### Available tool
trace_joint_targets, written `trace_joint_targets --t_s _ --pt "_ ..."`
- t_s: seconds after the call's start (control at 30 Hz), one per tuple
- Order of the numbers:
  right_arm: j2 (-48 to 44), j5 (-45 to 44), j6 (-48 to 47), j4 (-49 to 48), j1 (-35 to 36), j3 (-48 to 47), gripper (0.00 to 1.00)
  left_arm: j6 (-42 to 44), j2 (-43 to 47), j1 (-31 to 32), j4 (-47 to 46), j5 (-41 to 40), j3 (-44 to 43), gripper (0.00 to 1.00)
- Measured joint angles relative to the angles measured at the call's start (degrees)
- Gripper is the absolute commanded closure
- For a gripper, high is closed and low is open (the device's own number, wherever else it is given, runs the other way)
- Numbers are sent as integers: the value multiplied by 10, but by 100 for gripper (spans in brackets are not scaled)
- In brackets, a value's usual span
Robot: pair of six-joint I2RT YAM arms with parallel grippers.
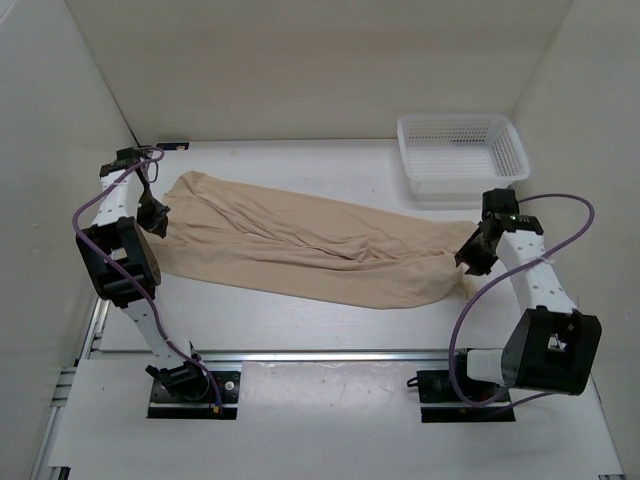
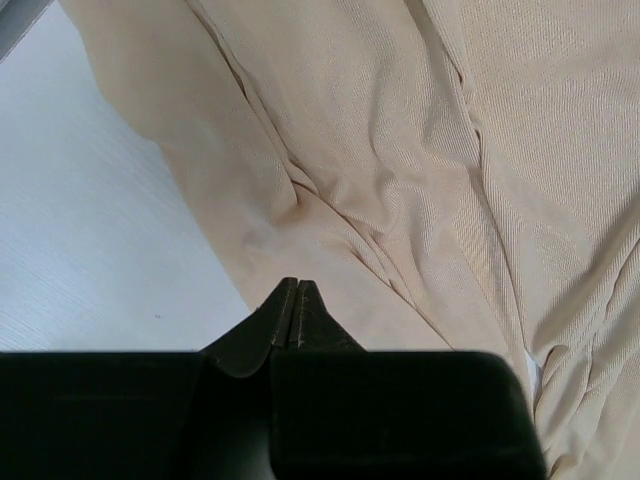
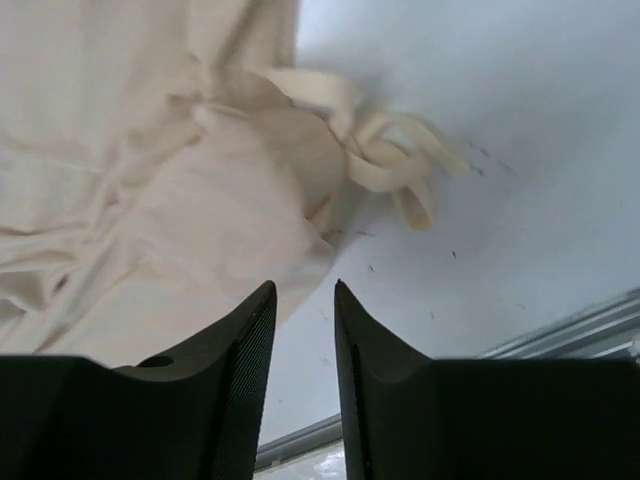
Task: Fold and stack the trousers
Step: Flatten the trousers out
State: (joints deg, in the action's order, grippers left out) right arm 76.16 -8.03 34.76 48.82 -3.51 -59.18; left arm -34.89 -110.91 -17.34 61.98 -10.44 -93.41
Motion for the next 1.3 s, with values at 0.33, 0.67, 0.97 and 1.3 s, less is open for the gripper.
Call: trace_joint_targets --t_s 0.33,0.67,0.97,1.3 --pt "25 63 10 -38 -6 101 69 4 0 4 5 -1 0 90" --pt "33 20 -8 -21 -37 -56 100 13 2 14 24 0 -21 90" --pt "-42 9 -19 18 -47 -70 39 15 32 14 28 2 -64 90" --pt "-28 111 -22 -22 -47 132 38 19 34 14 36 5 -64 90"
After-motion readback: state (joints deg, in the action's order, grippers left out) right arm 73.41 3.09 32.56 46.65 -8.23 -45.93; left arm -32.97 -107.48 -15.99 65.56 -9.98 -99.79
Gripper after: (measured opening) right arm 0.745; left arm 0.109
